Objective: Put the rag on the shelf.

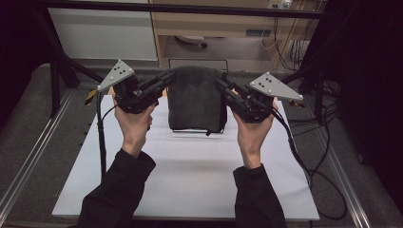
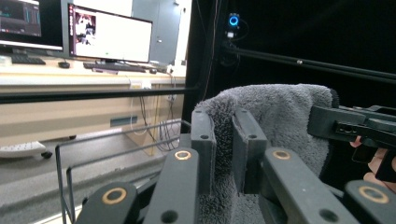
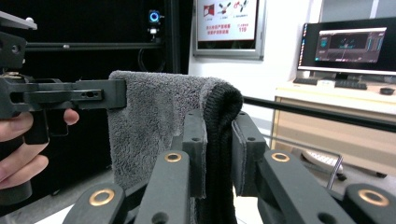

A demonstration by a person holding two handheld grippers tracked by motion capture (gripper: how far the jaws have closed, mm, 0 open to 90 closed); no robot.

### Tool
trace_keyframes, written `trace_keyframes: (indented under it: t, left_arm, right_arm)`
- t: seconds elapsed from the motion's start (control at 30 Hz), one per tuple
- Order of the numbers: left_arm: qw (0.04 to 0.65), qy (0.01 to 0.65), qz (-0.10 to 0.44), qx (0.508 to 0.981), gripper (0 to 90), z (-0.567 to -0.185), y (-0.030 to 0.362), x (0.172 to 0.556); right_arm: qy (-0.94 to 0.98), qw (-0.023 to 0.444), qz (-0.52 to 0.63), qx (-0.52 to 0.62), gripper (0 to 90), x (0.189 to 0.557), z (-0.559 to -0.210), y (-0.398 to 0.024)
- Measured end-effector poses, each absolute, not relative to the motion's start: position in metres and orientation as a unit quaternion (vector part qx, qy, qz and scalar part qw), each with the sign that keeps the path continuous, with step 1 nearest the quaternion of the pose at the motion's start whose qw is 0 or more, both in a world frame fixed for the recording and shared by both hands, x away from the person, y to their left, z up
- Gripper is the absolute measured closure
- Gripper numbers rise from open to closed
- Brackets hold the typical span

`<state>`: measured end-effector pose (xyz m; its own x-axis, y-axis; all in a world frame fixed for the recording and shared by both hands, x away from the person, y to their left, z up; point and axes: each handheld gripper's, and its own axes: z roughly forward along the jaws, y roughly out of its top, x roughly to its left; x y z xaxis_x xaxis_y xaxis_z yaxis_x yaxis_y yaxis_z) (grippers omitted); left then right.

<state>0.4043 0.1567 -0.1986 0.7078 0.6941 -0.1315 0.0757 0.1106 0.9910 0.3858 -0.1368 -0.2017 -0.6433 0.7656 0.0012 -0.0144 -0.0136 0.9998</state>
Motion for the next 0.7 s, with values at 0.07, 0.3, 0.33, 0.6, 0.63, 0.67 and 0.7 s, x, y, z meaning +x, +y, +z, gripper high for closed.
trace_keyframes:
  t: [0.07, 0.3, 0.33, 0.6, 0.63, 0.67, 0.7]
  left_arm:
    - [0.682, 0.305, 0.229, 0.624, 80.2, -0.196, 0.157, 0.406]
    - [0.691, 0.306, 0.239, 0.610, 80.3, -0.183, 0.159, 0.414]
    - [0.692, 0.306, 0.241, 0.608, 80.3, -0.182, 0.160, 0.414]
    - [0.706, 0.306, 0.247, 0.589, 80.3, -0.170, 0.160, 0.422]
    - [0.706, 0.306, 0.249, 0.588, 80.2, -0.168, 0.160, 0.423]
    - [0.706, 0.307, 0.251, 0.587, 80.3, -0.166, 0.159, 0.424]
    - [0.706, 0.306, 0.253, 0.586, 80.3, -0.164, 0.159, 0.425]
  right_arm:
    - [0.630, 0.304, 0.651, 0.295, 78.7, 0.388, -0.198, -0.136]
    - [0.624, 0.313, 0.654, 0.292, 78.9, 0.398, -0.183, -0.133]
    - [0.622, 0.314, 0.655, 0.293, 78.9, 0.399, -0.181, -0.132]
    - [0.614, 0.330, 0.655, 0.292, 79.0, 0.409, -0.165, -0.128]
    - [0.612, 0.333, 0.655, 0.292, 79.0, 0.410, -0.163, -0.128]
    - [0.611, 0.335, 0.655, 0.292, 79.0, 0.411, -0.161, -0.128]
    - [0.609, 0.338, 0.656, 0.292, 79.1, 0.411, -0.160, -0.128]
